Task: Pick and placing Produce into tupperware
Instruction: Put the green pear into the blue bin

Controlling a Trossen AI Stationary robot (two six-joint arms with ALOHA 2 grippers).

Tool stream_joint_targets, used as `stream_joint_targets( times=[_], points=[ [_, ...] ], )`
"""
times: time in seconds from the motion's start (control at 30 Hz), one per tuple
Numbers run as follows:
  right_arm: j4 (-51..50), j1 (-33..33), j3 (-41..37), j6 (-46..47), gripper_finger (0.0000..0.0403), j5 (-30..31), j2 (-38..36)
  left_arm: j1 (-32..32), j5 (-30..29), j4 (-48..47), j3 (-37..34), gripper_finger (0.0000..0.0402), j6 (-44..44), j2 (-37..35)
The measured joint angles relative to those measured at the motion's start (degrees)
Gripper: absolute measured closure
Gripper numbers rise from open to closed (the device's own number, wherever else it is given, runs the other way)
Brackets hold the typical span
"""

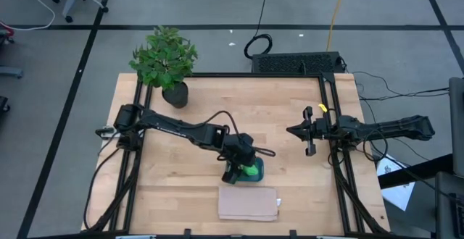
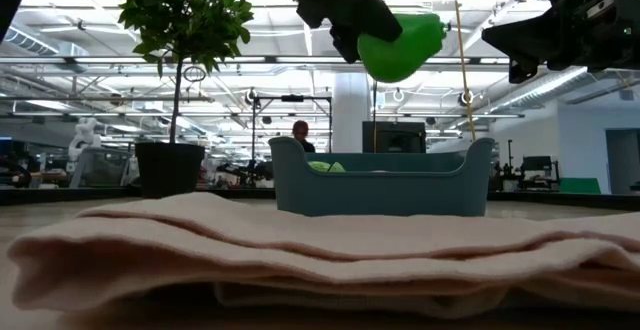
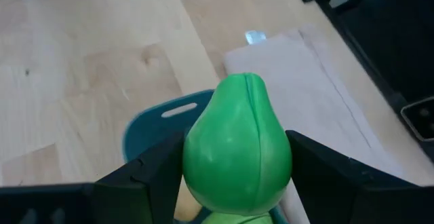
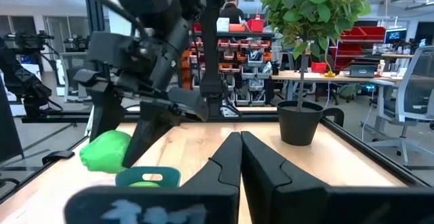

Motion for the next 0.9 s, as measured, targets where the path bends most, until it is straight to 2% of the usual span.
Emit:
stream_joint_targets(
  times=[0.3, 0.53, 0.67, 0.9],
  points=[
    [0.0, 0.0, 0.0, 0.0, 0.0403, 0.0, 0.0, -2.5, -13.8, 0.9, -0.1, 0.0165, 6.2, 2.1],
    [0.0, 0.0, 0.0, 0.0, 0.0403, 0.0, 0.0, -4.3, -15.9, 1.9, -0.1, 0.0165, 10.4, 3.5],
    [0.0, 0.0, 0.0, 0.0, 0.0403, 0.0, 0.0, -5.3, -21.5, 1.9, -0.1, 0.0165, 10.5, 4.8],
    [-0.5, 0.0, 0.0, 0.0, 0.0403, 0.0, 0.0, -5.9, -23.9, 0.3, -0.1, 0.0165, 10.1, 6.7]
  ],
)
